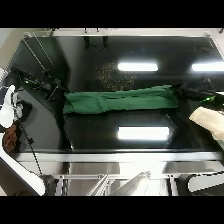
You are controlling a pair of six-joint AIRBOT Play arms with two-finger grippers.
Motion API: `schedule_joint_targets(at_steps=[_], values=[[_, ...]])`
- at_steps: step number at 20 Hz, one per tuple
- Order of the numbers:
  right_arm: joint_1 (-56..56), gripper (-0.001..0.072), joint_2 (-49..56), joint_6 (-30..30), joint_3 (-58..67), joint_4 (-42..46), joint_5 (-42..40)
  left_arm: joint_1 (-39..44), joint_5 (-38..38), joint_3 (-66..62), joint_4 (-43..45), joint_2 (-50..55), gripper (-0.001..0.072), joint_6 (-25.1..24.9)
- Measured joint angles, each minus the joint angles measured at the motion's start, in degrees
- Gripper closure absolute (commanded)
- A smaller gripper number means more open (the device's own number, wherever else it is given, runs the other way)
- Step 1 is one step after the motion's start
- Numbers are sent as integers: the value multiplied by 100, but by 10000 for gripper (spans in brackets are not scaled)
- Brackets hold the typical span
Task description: Fold the shirts.
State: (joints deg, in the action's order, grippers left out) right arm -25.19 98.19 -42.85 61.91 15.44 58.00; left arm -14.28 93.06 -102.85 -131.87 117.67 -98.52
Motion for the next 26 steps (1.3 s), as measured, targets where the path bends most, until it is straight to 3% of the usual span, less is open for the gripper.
schedule_joint_targets(at_steps=[1,4,7,8,10,11,16,17,18,19,20,26], values=[[-92,48,-114,-225,114,374,85,-22,39,-4,-2,-122,-8,0],[-404,48,-323,-1187,597,1751,282,-52,35,-11,-7,-564,14,0],[-507,48,-240,-1733,914,2487,435,59,-103,-11,-20,-1016,14,0],[-490,48,-153,-1821,966,2632,470,138,-122,-11,-20,-1152,67,0],[-400,48,52,-1878,1038,2728,498,321,-201,-11,-22,-1335,643,0],[-332,49,168,-1888,1060,2721,522,415,-223,-11,-20,-1388,689,0],[13,59,656,-1698,1163,2135,739,973,-247,-11,-17,-1499,685,0],[76,171,721,-1657,1180,2055,787,1091,-264,-11,-15,-1502,685,0],[140,421,780,-1622,1202,2024,787,1209,-289,-11,-11,-1499,685,0],[199,585,837,-1604,1207,2011,765,1342,-299,-11,-15,-1482,685,0],[243,665,870,-1602,1213,2026,769,1475,-332,-11,-17,-1438,685,0],[275,683,846,-1298,1287,1290,1322,2540,-1008,-17,-15,-715,685,59]])
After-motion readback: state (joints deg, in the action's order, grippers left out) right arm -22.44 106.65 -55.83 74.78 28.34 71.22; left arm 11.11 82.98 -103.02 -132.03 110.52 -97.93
